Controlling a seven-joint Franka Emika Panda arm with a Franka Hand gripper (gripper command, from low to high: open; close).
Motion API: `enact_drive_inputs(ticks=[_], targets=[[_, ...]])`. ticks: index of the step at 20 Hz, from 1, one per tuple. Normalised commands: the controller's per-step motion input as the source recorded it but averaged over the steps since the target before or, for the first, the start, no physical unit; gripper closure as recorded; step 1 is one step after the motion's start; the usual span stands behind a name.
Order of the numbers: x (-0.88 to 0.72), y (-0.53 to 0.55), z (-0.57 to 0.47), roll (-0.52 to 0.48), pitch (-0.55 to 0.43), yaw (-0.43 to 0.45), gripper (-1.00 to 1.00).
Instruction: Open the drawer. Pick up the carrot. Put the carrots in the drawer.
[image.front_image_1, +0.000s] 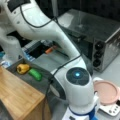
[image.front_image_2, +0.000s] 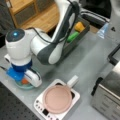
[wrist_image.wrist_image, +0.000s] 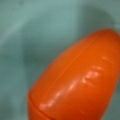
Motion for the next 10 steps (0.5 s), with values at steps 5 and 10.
enact_drive_inputs(ticks=[5, 10], targets=[[0.32, 0.04, -0.1, 0.039, 0.103, 0.017, -1.0], [0.31, 0.04, -0.1, 0.051, 0.123, 0.02, -1.0]])
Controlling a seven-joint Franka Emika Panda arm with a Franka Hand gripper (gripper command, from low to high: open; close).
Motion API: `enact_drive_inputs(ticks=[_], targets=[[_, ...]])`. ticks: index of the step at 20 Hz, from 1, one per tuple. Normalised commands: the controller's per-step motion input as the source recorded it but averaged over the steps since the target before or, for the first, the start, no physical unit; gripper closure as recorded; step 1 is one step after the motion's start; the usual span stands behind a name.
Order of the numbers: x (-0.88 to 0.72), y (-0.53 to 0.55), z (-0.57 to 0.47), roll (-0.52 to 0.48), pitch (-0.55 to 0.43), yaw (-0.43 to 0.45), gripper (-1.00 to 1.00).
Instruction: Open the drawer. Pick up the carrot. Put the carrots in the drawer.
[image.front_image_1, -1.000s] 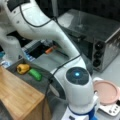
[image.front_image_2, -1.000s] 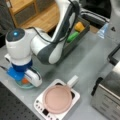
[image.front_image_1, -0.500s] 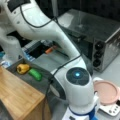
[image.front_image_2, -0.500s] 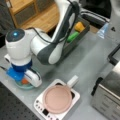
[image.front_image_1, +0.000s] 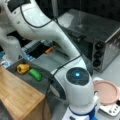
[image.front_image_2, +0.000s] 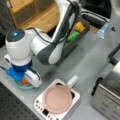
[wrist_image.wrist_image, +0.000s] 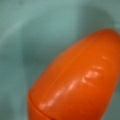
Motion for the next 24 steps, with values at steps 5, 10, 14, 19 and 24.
enact_drive_inputs(ticks=[5, 10, 14, 19, 24], targets=[[0.29, 0.02, -0.1, 0.041, 0.154, 0.01, -1.0], [0.28, 0.02, -0.13, 0.07, 0.149, 0.015, -1.0], [0.29, 0.04, -0.11, 0.086, 0.15, 0.013, 1.0], [0.32, 0.06, -0.15, 0.114, 0.139, 0.011, 1.0], [0.32, 0.03, -0.04, 0.143, 0.132, 0.003, 1.0]])
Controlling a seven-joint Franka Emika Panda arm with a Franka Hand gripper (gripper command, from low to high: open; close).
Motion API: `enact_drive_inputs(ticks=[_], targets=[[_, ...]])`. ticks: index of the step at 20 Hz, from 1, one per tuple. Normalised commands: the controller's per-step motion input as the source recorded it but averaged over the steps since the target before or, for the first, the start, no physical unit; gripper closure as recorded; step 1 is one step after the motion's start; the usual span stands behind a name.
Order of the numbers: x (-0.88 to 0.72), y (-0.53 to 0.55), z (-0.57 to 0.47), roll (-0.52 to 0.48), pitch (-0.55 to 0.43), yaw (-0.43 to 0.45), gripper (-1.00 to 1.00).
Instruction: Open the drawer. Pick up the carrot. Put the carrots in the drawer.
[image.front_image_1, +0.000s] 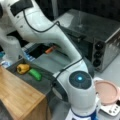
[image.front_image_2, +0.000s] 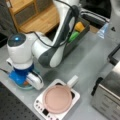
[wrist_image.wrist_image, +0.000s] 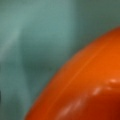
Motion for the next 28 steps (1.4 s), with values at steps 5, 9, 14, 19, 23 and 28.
enact_drive_inputs(ticks=[5, 9, 14, 19, 23, 28], targets=[[0.26, -0.08, 0.12, 0.153, 0.156, 0.005, 1.0], [0.24, -0.18, 0.13, 0.164, 0.15, 0.028, 1.0], [0.22, -0.21, 0.12, 0.161, 0.132, 0.042, 1.0], [0.2, -0.18, 0.15, 0.154, 0.125, 0.042, 1.0], [0.16, -0.13, 0.18, 0.153, 0.133, 0.041, 1.0], [0.12, -0.1, 0.18, 0.148, 0.136, 0.034, 1.0]])
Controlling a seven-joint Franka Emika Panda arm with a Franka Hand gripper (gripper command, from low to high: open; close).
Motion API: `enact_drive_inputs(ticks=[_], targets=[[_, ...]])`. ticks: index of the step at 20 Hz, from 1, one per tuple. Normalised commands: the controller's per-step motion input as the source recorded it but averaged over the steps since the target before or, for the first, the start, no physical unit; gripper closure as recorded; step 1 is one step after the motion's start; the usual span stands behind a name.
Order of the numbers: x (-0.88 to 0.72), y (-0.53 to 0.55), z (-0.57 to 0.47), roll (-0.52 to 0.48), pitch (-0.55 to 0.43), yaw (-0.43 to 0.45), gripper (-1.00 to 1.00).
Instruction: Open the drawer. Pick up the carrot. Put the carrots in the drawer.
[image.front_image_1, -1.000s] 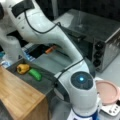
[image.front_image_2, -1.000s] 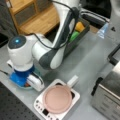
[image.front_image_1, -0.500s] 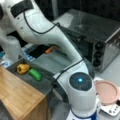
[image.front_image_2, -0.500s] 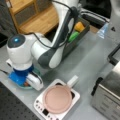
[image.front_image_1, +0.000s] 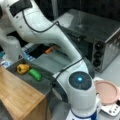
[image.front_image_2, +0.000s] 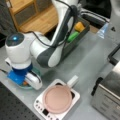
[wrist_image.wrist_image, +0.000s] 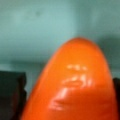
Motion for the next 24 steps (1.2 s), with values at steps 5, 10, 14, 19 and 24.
enact_drive_inputs(ticks=[5, 10, 14, 19, 24], targets=[[0.11, -0.09, 0.17, 0.145, 0.133, 0.033, 1.0], [0.09, -0.08, 0.17, 0.141, 0.131, 0.028, 1.0], [0.08, -0.08, 0.21, 0.13, 0.143, 0.024, 1.0], [0.09, -0.08, 0.21, 0.117, 0.146, 0.019, 1.0], [0.09, -0.07, 0.19, 0.105, 0.142, 0.012, 1.0]])
